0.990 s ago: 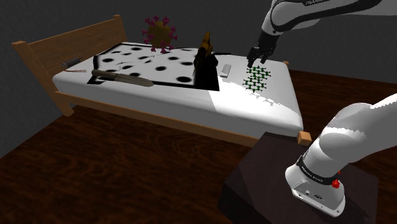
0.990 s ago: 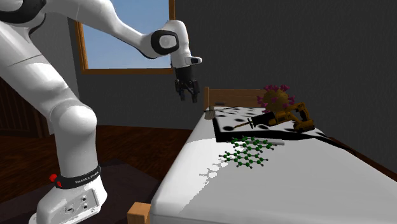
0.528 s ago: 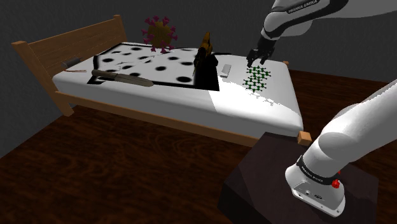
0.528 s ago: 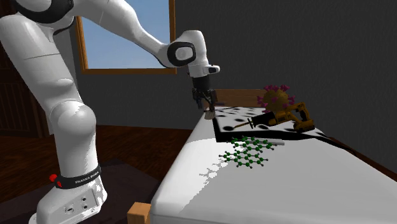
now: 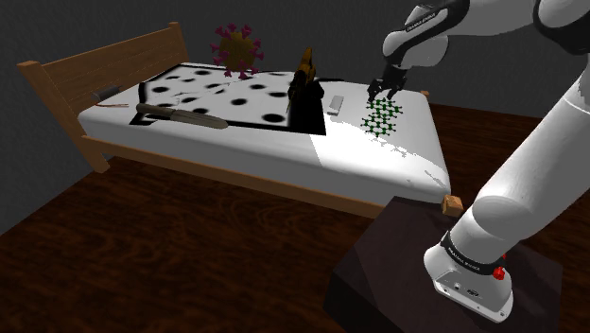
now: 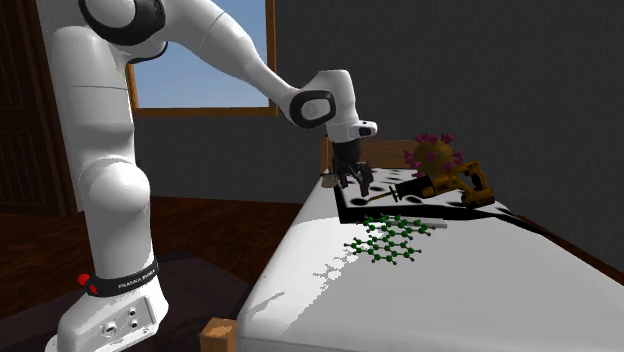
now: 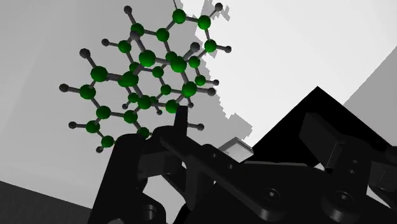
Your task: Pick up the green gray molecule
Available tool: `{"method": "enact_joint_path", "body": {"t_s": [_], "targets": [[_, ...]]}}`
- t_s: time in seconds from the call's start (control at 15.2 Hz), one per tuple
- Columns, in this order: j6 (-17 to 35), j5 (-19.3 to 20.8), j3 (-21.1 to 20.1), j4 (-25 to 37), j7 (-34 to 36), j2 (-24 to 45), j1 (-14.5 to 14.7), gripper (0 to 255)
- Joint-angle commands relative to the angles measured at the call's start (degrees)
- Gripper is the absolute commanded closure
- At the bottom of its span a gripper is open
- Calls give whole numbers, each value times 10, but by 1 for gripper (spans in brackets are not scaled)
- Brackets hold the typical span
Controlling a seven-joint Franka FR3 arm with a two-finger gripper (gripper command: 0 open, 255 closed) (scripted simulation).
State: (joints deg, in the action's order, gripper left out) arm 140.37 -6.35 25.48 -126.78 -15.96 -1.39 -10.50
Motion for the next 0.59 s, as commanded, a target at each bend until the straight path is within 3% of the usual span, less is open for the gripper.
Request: {"method": "enact_joint_path", "body": {"t_s": [0.0,0.33,0.53], "targets": [[19,-38,10,20,-28,41,-8,0],[41,-137,11,93,-95,145,-46,0],[54,-158,4,99,-110,166,-56,0]]}}
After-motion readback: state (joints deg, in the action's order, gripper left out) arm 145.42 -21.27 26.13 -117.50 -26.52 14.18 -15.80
